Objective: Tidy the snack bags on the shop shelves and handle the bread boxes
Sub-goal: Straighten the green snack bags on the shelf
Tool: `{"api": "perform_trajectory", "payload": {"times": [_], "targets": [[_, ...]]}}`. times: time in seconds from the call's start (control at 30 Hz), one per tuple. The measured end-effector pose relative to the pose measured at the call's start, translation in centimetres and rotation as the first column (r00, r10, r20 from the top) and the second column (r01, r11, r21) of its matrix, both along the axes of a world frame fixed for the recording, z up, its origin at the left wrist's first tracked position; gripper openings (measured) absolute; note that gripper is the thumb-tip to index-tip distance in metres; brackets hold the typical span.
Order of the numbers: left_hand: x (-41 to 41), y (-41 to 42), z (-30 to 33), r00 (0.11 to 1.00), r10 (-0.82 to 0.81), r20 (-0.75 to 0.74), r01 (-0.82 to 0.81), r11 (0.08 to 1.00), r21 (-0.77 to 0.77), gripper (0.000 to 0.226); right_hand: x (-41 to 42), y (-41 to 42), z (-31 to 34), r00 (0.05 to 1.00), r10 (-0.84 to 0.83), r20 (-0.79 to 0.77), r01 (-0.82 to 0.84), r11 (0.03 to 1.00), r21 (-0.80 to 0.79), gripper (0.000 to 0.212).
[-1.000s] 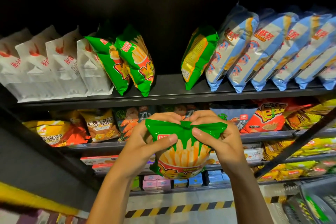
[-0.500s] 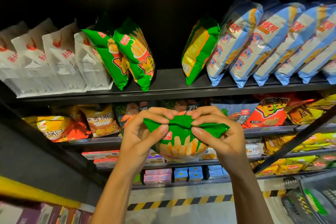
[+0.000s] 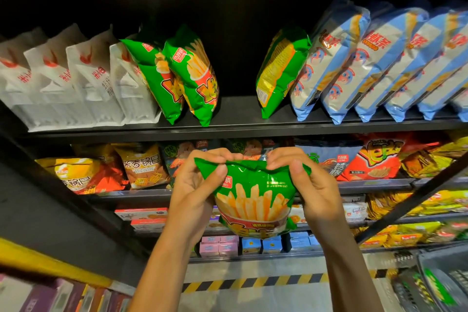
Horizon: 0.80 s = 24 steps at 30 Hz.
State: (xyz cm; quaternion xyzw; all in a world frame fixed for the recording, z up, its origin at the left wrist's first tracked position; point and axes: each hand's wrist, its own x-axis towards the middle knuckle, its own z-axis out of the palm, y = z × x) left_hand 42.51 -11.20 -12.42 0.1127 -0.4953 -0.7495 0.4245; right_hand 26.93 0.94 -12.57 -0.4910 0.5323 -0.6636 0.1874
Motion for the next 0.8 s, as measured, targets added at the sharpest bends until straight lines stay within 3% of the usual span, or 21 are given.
{"api": "perform_trajectory", "payload": {"times": [0.07, 0.17, 0.27, 0.33, 0.4, 0.47, 0.53, 0.57, 0.63, 0.7, 0.8], "targets": [[0.0, 0.2, 0.0, 0.998, 0.051, 0.025, -0.051, 0.999, 0.003, 0.01, 0.1, -0.2, -0.5, 0.991, 0.078, 0.11, -0.085, 0.994, 0.062, 0.044], [-0.2, 0.5, 0.0, 0.989, 0.146, 0.003, -0.146, 0.986, 0.083, 0.021, -0.3, 0.0, -1.3, 0.942, 0.216, 0.255, -0.265, 0.948, 0.175, 0.048], [-0.5, 0.4, 0.5, 0.978, 0.204, -0.032, -0.198, 0.97, 0.14, 0.018, -0.9, 0.6, -2.6, 0.948, 0.261, 0.184, -0.309, 0.892, 0.331, 0.073], [-0.4, 0.5, 1.0, 0.979, 0.205, 0.023, -0.206, 0.977, 0.06, 0.02, -0.6, 0.6, -3.1, 0.97, 0.202, 0.138, -0.239, 0.904, 0.354, 0.074], [-0.2, 0.4, 1.3, 0.978, 0.176, 0.108, -0.17, 0.983, -0.062, 0.038, -0.2, 0.5, -2.9, 0.983, 0.09, 0.159, -0.132, 0.952, 0.277, 0.064], [0.0, -0.3, 1.3, 0.972, 0.114, 0.206, -0.095, 0.99, -0.103, 0.075, -0.2, 0.5, -2.5, 0.967, 0.003, 0.256, -0.055, 0.979, 0.198, 0.052], [0.2, -0.5, 1.4, 0.952, 0.0, 0.306, 0.02, 0.998, -0.062, 0.105, -0.7, 0.4, -3.0, 0.909, -0.081, 0.409, -0.013, 0.975, 0.222, 0.062], [0.3, -0.4, 1.1, 0.935, -0.048, 0.351, 0.08, 0.994, -0.076, 0.105, -0.8, 0.3, -3.4, 0.864, -0.119, 0.489, -0.02, 0.963, 0.27, 0.079], [0.4, 0.4, -0.2, 0.916, -0.072, 0.396, 0.132, 0.983, -0.126, 0.08, -0.9, 0.1, -3.9, 0.796, -0.195, 0.573, -0.042, 0.927, 0.373, 0.102], [0.4, 1.3, -1.3, 0.92, -0.054, 0.389, 0.105, 0.988, -0.11, 0.063, -0.6, -0.2, -4.1, 0.745, -0.236, 0.624, -0.061, 0.907, 0.416, 0.085], [0.2, 1.5, -1.9, 0.918, -0.053, 0.393, 0.105, 0.988, -0.112, 0.061, -0.2, -0.4, -4.8, 0.738, -0.26, 0.623, -0.05, 0.899, 0.434, 0.051]]}}
